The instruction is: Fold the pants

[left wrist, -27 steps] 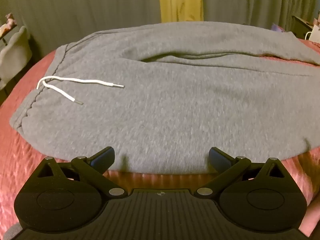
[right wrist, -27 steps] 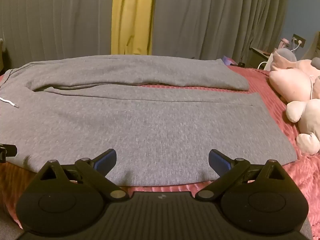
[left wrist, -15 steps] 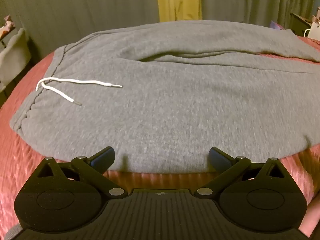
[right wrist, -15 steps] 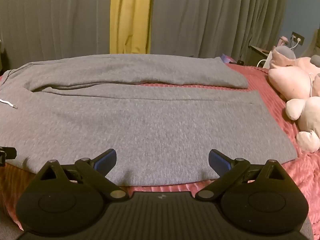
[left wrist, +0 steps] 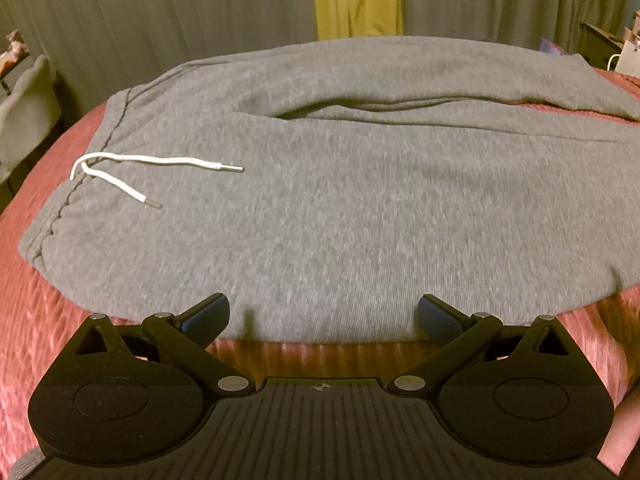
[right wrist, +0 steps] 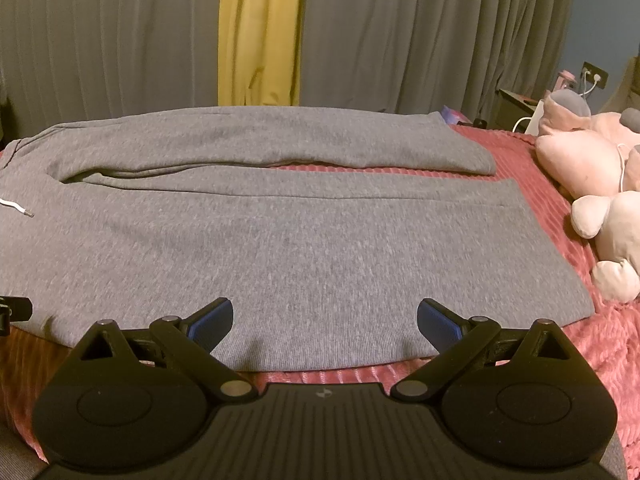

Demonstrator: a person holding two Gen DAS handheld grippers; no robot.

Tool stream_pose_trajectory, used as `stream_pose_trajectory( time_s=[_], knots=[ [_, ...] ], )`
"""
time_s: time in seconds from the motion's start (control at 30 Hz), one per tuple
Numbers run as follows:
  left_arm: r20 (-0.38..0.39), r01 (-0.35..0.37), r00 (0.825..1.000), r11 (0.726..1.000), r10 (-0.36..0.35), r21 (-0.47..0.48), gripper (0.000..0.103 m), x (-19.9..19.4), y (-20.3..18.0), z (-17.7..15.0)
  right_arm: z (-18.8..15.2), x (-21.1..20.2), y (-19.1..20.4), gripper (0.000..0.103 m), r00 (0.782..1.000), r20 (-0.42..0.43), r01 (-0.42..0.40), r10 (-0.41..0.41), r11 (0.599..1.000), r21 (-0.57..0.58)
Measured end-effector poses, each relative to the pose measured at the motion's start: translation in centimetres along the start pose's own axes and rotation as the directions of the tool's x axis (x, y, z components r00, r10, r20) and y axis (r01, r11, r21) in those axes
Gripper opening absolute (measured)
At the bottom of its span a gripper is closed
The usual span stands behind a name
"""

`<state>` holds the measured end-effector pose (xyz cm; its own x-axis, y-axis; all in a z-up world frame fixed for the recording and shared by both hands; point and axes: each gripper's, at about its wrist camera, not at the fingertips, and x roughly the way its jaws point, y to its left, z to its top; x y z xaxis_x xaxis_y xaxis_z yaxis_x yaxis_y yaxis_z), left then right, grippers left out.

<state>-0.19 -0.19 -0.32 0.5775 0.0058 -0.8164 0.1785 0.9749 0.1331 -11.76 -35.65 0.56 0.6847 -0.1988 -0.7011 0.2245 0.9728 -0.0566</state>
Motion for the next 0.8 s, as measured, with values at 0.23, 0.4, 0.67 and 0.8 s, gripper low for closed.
stream_pose_trajectory(
  time_s=[0.23,0.4,0.67,0.8],
  knots=[
    [-0.004,0.001,1.0,1.0,-0.001,0.002,0.103,0.01,-0.09,-0.19,0.01,-0.03,-0.13,0.099,1.0,0.0,-0.003,0.003,1.0,0.003],
    [-0.008,0.0,1.0,1.0,0.0,0.004,0.103,0.2,-0.16,-0.21,0.0,-0.06,-0.14,0.099,1.0,0.0,-0.002,0.002,1.0,0.004],
    [-0.011,0.001,1.0,1.0,-0.001,0.005,0.103,0.27,-0.15,-0.26,0.0,-0.03,-0.18,0.099,1.0,-0.001,-0.001,0.001,1.0,0.008],
    [-0.012,0.002,1.0,1.0,-0.002,0.004,0.103,0.27,-0.14,-0.28,0.02,-0.03,-0.19,0.099,1.0,-0.001,-0.001,0.001,1.0,0.008]
  ],
)
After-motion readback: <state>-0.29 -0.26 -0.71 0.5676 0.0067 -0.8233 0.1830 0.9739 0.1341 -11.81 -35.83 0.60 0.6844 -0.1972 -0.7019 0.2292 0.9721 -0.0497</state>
